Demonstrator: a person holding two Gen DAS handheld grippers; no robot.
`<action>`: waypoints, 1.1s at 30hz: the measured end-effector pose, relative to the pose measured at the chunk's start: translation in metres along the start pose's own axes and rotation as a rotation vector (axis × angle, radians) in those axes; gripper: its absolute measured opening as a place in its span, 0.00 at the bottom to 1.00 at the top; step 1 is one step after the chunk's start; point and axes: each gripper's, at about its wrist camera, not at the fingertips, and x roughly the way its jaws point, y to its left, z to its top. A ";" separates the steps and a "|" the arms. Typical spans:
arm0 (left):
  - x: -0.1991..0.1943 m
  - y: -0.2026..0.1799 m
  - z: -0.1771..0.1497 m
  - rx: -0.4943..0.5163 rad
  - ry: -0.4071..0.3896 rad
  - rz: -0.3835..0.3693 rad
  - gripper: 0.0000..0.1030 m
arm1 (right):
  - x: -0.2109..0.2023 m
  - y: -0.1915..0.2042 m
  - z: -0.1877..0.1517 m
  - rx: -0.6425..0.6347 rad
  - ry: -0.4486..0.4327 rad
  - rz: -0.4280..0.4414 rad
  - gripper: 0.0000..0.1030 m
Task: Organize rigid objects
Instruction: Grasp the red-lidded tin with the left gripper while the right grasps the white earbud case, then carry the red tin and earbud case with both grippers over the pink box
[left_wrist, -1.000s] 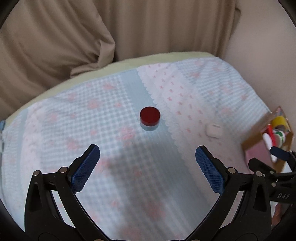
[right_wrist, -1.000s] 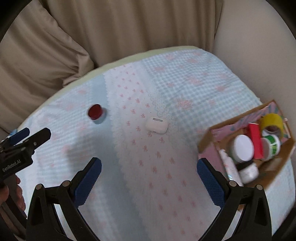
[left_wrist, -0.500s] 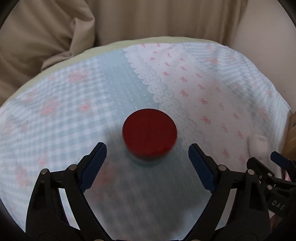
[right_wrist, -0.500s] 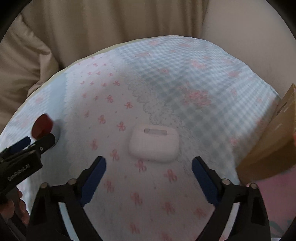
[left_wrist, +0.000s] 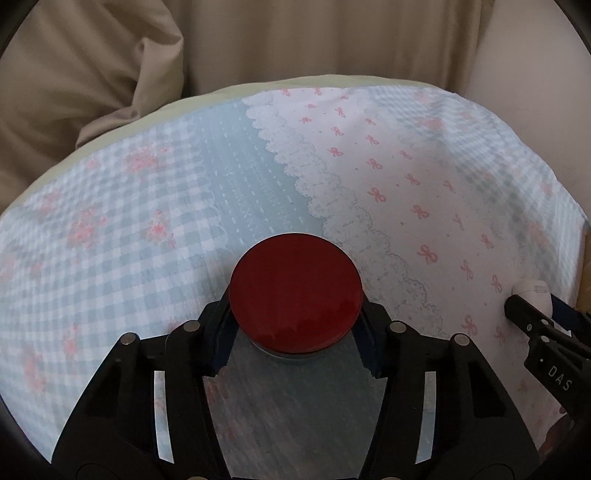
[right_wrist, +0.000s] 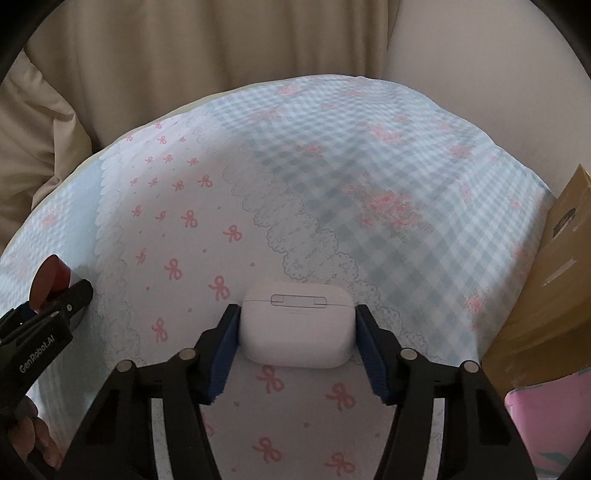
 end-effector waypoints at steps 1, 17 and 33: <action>-0.001 0.000 -0.001 -0.002 0.000 -0.003 0.49 | 0.000 0.000 0.001 -0.003 0.001 0.001 0.55; -0.104 -0.010 -0.011 -0.027 -0.025 0.003 0.49 | -0.077 -0.012 0.001 -0.039 -0.038 0.071 0.55; -0.357 -0.079 0.006 -0.047 -0.040 -0.072 0.49 | -0.315 -0.067 0.038 -0.121 0.002 0.271 0.55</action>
